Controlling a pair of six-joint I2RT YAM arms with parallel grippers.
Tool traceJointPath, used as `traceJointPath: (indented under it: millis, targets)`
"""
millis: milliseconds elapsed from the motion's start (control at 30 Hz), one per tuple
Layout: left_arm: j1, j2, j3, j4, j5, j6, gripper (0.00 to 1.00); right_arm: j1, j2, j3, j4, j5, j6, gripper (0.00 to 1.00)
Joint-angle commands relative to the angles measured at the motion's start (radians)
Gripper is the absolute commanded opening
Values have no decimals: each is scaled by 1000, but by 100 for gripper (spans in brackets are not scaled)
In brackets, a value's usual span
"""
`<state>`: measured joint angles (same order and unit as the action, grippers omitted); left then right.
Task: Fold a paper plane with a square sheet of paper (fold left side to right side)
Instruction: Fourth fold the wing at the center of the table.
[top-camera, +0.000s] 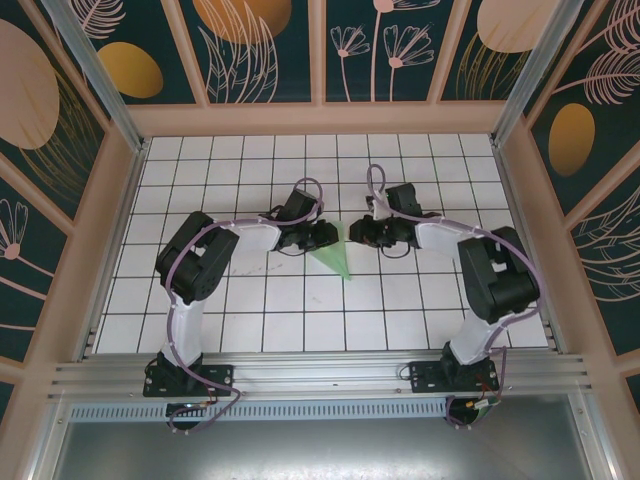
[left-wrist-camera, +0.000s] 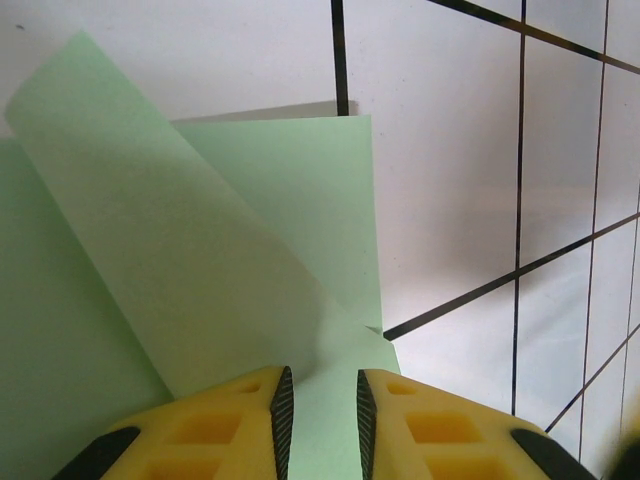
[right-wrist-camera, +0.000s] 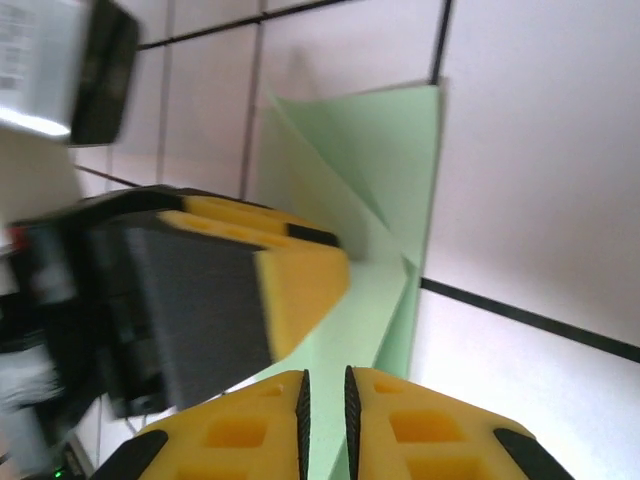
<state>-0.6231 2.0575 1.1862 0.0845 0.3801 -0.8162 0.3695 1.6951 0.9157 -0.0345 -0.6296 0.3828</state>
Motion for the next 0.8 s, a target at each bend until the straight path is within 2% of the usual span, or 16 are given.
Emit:
traceJointPath:
  millis: [0,100,300,767]
  targets:
    - [2,26,-50,-132,-44,-1,26,7,-60,-48,-15,-116,12,14]
    - [2,26,-51,-133,-45,0,26,35,-55,-63,-20,-180,21,10]
    - [1,23,-51,-133,-47,-1,26,103,8,-37,-19,-206,28,9]
    - [1,22,-46,-138,-52,4,26,125,111,-18,-103,-145,-27,9]
